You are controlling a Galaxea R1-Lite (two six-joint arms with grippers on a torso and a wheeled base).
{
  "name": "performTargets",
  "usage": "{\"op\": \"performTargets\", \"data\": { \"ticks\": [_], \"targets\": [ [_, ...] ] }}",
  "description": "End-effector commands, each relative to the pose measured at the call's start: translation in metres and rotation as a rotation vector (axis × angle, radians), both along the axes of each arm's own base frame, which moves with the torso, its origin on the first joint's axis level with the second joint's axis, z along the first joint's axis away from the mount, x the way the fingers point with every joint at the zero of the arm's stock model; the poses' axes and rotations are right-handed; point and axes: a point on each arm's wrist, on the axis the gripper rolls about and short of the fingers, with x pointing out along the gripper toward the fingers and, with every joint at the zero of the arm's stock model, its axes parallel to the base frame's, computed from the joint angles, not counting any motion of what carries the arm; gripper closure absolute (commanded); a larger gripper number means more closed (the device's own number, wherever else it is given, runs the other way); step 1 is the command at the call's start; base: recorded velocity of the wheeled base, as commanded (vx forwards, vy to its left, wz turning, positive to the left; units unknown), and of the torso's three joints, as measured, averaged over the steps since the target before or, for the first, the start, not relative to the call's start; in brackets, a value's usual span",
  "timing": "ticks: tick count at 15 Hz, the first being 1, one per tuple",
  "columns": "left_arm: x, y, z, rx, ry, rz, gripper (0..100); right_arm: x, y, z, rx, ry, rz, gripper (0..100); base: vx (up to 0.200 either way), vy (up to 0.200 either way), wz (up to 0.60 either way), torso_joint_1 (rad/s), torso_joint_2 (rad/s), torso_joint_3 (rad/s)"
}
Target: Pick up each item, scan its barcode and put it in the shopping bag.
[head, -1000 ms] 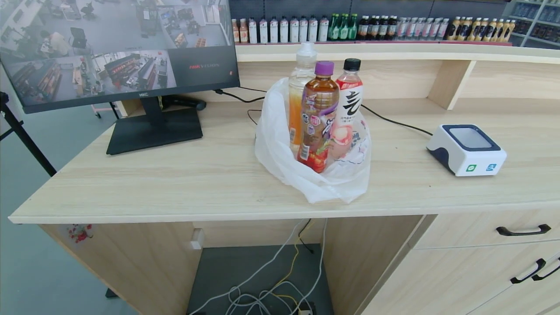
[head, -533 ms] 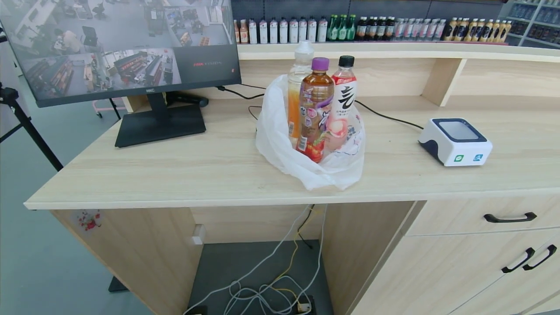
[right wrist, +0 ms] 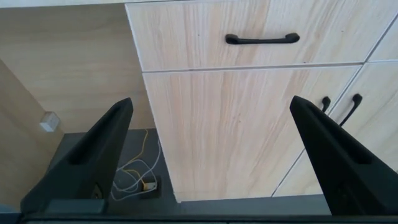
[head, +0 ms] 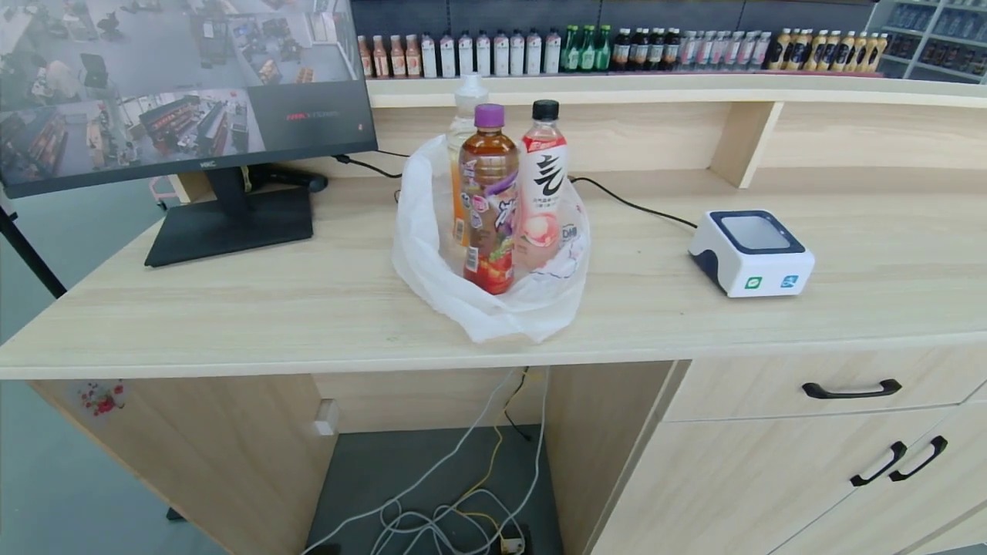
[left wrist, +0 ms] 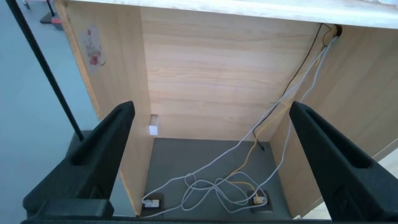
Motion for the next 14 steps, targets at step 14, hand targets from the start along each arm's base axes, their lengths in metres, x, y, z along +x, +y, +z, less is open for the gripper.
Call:
{"op": "performTargets", "data": {
  "ticks": [14],
  "targets": [
    [0.0000,0.0000,0.0001,-0.004,-0.002,0.001,0,0.0001,0.0000,0.0001,0.003,0.001,0.000,0,0.000,-0.200,0.00,0.004,0.00,0.002]
  ]
}}
